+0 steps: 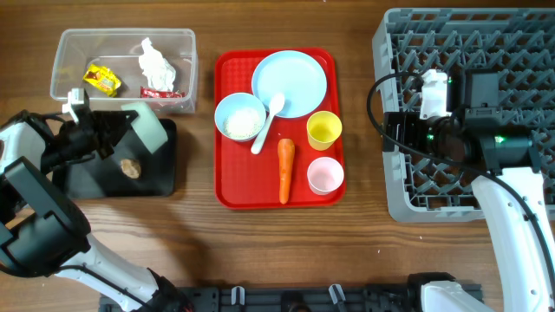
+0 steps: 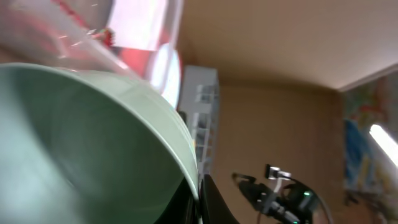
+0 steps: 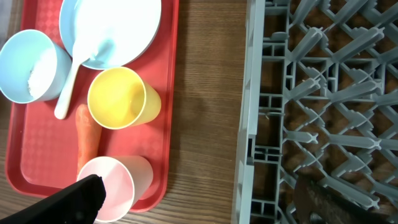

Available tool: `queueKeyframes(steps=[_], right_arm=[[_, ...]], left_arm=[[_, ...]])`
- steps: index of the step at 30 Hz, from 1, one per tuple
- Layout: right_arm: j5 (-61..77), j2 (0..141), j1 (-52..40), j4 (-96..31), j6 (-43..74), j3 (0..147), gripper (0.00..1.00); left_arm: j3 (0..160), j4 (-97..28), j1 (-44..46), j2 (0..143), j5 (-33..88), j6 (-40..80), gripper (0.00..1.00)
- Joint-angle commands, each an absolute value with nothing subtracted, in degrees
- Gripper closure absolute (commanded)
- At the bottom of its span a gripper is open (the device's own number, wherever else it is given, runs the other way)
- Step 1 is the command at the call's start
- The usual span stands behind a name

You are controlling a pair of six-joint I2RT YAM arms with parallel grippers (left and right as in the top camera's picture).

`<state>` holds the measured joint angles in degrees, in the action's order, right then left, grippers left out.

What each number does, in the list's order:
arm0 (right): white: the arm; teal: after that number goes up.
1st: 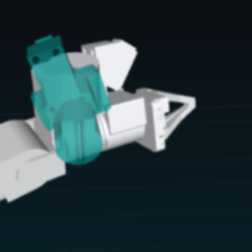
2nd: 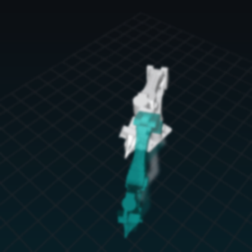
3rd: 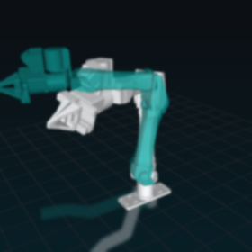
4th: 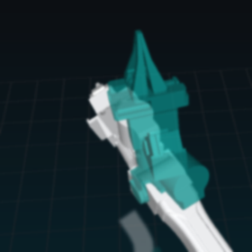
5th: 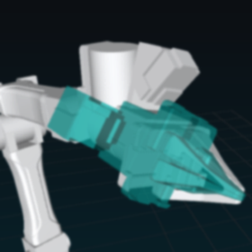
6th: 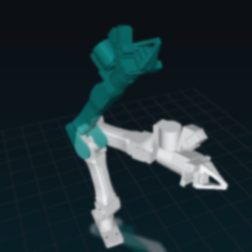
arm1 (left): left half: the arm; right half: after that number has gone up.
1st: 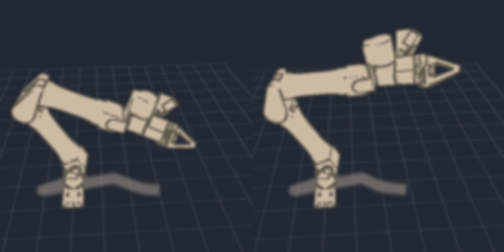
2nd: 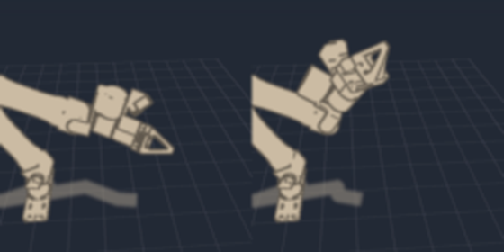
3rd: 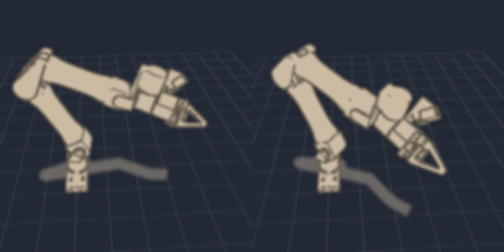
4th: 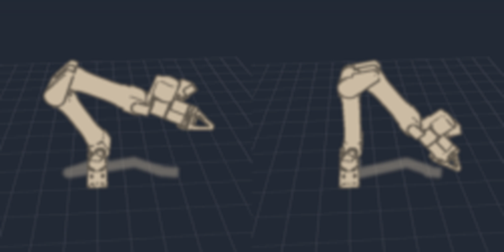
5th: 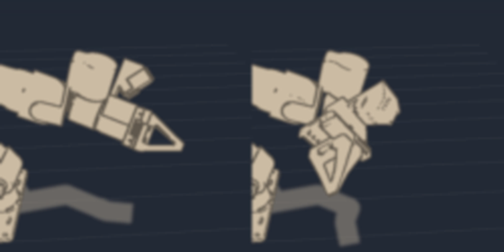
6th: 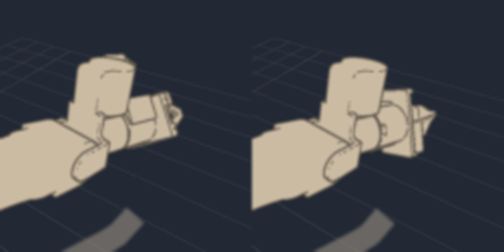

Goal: Sort waste into correct bins and load items into the dishwasher rack
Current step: 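Tip the green bowl over the black tray to dump the scrap, then return the green bowl to the red tray with the left gripper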

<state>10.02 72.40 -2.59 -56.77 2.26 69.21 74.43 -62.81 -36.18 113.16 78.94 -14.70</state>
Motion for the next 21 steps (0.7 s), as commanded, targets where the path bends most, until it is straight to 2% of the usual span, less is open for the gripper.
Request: queueKeyframes(steps=[1, 4, 6, 7, 11, 16, 21], right_arm=[[9.08, 72.99, -2.9, -56.6, 1.67, 69.63, 0.0], [9.08, 72.99, -2.9, -56.58, 1.69, 69.63, 0.0], [9.08, 72.99, -2.9, -56.25, 1.69, 69.63, 0.0], [9.08, 73.1, -2.9, -55.68, 1.67, 69.63, 0.0], [9.1, 73.84, -2.9, -55.13, 1.76, 69.63, 0.0], [9.13, 76.36, -2.9, -55.2, 4.05, 69.63, 0.0], [9.1, 78.52, -2.9, -55.61, 4.69, 69.63, 0.0]], left_arm=[[74.89, -62.89, -36.49, 113.47, 85.38, -16.32, 0.96], [74.91, -63.09, -35.81, 112.81, 83.64, -17.52, 0.96], [74.91, -63.07, -33.98, 111.33, 77.87, -17.85, 0.96], [74.91, -63.02, -31.51, 109.4, 71.9, -17.85, 0.96], [74.91, -60.6, -23.38, 103.2, 62.0, -17.45, 0.96], [74.91, -54.02, -7.4, 94.43, 42.24, -4.19, 0.96], [74.87, -53.78, 12.27, 94.37, 19.7, 4.99, 0.96]])
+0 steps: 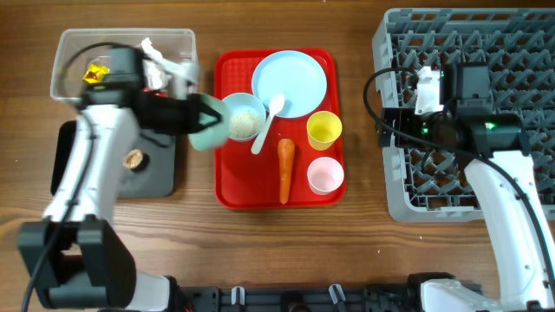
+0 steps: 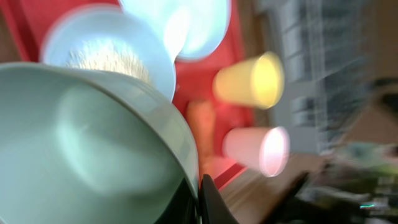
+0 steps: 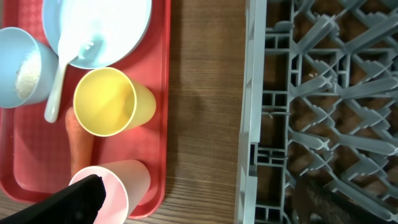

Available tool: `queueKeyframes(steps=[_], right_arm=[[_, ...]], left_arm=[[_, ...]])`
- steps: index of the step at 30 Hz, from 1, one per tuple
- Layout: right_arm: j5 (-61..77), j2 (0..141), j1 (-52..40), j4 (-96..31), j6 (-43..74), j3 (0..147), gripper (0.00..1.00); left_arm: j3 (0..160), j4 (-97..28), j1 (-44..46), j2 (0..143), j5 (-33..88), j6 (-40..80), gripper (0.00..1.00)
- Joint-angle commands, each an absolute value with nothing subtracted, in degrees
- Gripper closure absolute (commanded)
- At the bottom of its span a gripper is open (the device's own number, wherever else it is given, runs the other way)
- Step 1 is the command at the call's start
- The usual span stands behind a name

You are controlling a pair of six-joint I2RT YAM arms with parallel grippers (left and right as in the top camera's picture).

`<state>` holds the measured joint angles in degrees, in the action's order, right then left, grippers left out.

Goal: Sort waste into correct bins and load items into the dishwasher rack
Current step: 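Return the green bowl to the red tray with the left gripper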

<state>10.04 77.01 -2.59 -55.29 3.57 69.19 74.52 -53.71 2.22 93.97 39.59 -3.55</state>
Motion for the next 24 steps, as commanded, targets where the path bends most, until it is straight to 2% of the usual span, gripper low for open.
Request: queueKeyframes(steps=[1, 6, 13, 20, 23, 24], right_arm=[[9.1, 78.67, -2.9, -55.79, 4.69, 69.63, 0.0], [9.08, 79.2, -2.9, -56.25, 4.51, 69.63, 0.0], [9.08, 79.29, -2.9, -56.18, 4.51, 69.63, 0.0], [9.06, 79.29, -2.9, -56.49, 4.45, 69.63, 0.0], [9.06, 79.29, -2.9, -56.42, 4.45, 69.63, 0.0], [9.06, 79.29, -2.9, -56.38, 4.45, 69.63, 0.0]], left_arm=[[74.87, -53.82, 14.87, 94.7, 16.64, 6.35, 0.96], [74.65, -54.41, 27.66, 97.27, -0.47, 15.84, 0.96], [73.01, -52.9, 34.24, 101.71, -1.43, 19.14, 0.96], [73.01, -52.77, 35.0, 107.63, -1.54, 19.18, 0.96], [73.01, -53.19, 35.0, 107.83, -1.56, 19.16, 0.89], [73.01, -53.28, 35.0, 107.81, -1.54, 19.18, 0.83]])
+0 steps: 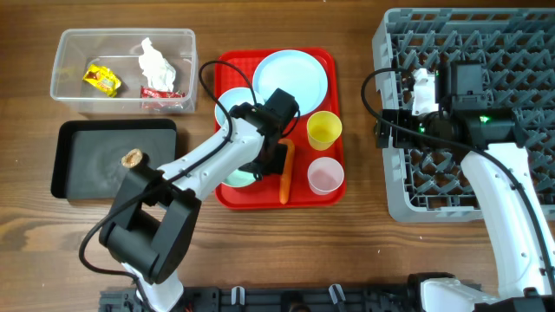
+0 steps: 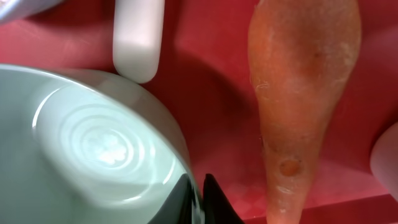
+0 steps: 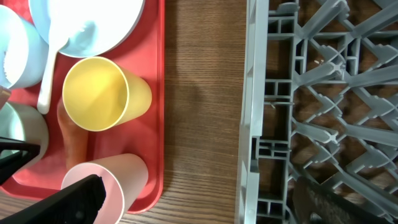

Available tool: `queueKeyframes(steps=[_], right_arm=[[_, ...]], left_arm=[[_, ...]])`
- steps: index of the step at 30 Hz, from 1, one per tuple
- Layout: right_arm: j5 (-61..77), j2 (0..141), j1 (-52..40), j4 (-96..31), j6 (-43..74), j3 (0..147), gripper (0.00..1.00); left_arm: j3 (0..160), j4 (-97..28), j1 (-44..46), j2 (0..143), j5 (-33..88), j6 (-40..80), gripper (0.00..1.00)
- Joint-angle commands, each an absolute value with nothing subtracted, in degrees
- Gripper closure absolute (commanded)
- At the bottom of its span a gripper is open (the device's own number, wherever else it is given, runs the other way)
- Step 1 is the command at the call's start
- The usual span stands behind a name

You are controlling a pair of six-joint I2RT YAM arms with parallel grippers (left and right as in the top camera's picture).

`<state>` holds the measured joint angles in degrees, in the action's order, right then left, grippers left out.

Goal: Sort waste into correct bins and load items into the dishwasher rack
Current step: 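Return the green bowl to the red tray with the left gripper, then grasp the orange carrot on the red tray with the left gripper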

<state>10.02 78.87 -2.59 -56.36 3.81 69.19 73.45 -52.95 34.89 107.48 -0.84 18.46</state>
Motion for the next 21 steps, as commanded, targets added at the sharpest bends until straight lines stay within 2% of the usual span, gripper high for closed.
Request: queueKeyframes(steps=[1, 3, 5, 10, 18, 21], right_arm=[[9.06, 79.29, -2.9, -56.36, 4.45, 69.63, 0.0], [9.06, 79.29, -2.9, -56.38, 4.47, 69.63, 0.0], [9.06, 79.29, -2.9, -56.36, 4.47, 69.63, 0.0], [9.06, 79.29, -2.9, -56.05, 4.47, 69.63, 0.0], [9.08, 79.29, -2.9, -56.18, 4.49, 69.63, 0.0], [9.08, 79.29, -2.9, -56.42, 4.49, 69.63, 0.0]], left_arm=[[73.01, -53.39, 35.05, 107.81, -1.39, 19.16, 0.77], [73.01, -53.76, 35.05, 107.81, -0.03, 19.14, 0.62], [73.14, -54.24, 35.05, 107.77, 1.89, 19.14, 0.53], [74.48, -54.22, 36.01, 107.46, 2.33, 19.09, 0.46], [74.48, -47.79, 40.71, 107.46, 1.3, 20.29, 0.46], [74.48, -47.16, 41.32, 107.48, -2.68, 22.9, 0.46]])
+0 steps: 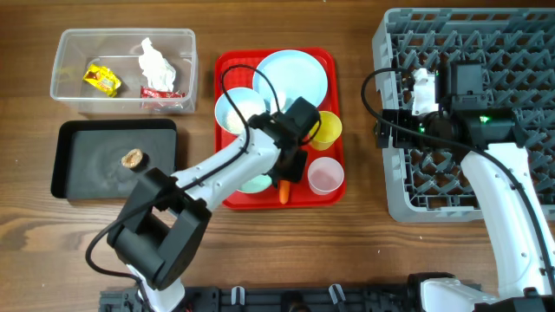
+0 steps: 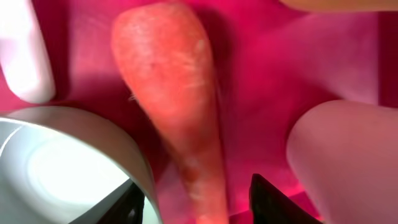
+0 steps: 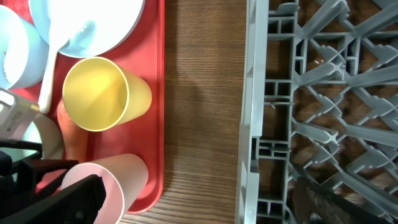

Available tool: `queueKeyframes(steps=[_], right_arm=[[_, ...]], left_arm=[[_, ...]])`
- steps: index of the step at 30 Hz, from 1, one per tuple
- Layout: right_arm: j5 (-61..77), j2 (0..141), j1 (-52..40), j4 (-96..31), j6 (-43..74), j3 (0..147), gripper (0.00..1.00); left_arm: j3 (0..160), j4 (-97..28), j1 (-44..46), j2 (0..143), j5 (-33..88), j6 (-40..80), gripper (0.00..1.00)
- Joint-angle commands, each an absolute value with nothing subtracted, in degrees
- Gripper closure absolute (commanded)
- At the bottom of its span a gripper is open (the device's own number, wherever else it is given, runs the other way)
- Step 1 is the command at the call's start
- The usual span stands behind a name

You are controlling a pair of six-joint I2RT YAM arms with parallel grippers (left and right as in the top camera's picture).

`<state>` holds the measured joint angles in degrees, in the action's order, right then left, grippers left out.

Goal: Sort waste into correct bins and load items into the dishwasher rack
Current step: 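Grasp the orange carrot on the red tray with the left gripper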

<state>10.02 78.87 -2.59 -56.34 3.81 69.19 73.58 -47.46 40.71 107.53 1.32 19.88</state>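
A carrot point(image 2: 168, 93) lies on the red tray point(image 1: 230, 62). My left gripper point(image 2: 205, 202) is open and low over it, one finger on each side of its thin end. In the overhead view the left gripper point(image 1: 290, 166) hides most of the carrot point(image 1: 284, 192). The mint-green bowl point(image 2: 62, 168) rests free on the tray just left of the carrot. A pink cup point(image 1: 324, 175), a yellow cup point(image 1: 328, 128), a blue plate point(image 1: 289, 82) and a blue bowl of rice point(image 1: 234, 108) share the tray. My right gripper point(image 3: 199, 205) hangs open and empty at the left edge of the grey dishwasher rack point(image 1: 468, 113).
A clear bin point(image 1: 126, 61) with wrappers and crumpled paper stands at the back left. In front of it a black bin point(image 1: 87, 165) holds one brown scrap. A white spoon point(image 2: 25, 56) lies by the blue bowl. Bare wood separates tray and rack.
My left gripper was shut on the green bowl's rim, low on the tray beside the carrot. Now it is open, shifted right astride the carrot, and the bowl sits free. The right arm is unchanged.
First my left gripper held the green bowl tipped over the black bin. Then it held the bowl at the tray's left edge by the rice bowl, then low on the tray beside the carrot. Now the bowl lies released there. The right gripper stayed open by the rack.
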Motion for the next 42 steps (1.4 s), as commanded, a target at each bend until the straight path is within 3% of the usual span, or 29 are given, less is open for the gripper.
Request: queueKeyframes(steps=[1, 7, 15, 24, 29, 42], right_arm=[[9.08, 79.29, -2.9, -56.31, 4.49, 69.63, 0.0], [9.08, 79.29, -2.9, -56.49, 4.49, 69.63, 0.0], [9.08, 79.29, -2.9, -56.58, 4.49, 69.63, 0.0], [9.08, 79.29, -2.9, -56.42, 4.49, 69.63, 0.0], [9.08, 79.29, -2.9, -56.45, 4.49, 69.63, 0.0], [9.06, 79.29, -2.9, -56.66, 4.47, 69.63, 0.0]], left_arm=[[74.5, -47.16, 41.32, 107.46, -4.56, 22.98, 0.45], [74.63, -50.04, 38.09, 107.0, -6.15, 22.96, 0.38], [74.52, -53.8, 30.96, 107.04, -8.62, 22.7, 0.39], [80.23, -54.78, 32.8, 104.16, -6.26, 21.43, 0.44], [81.87, -54.02, 34.85, 100.84, -2.79, 21.45, 0.38], [80.47, -52.05, 39.59, 111.96, -0.64, 26.04, 0.45]])
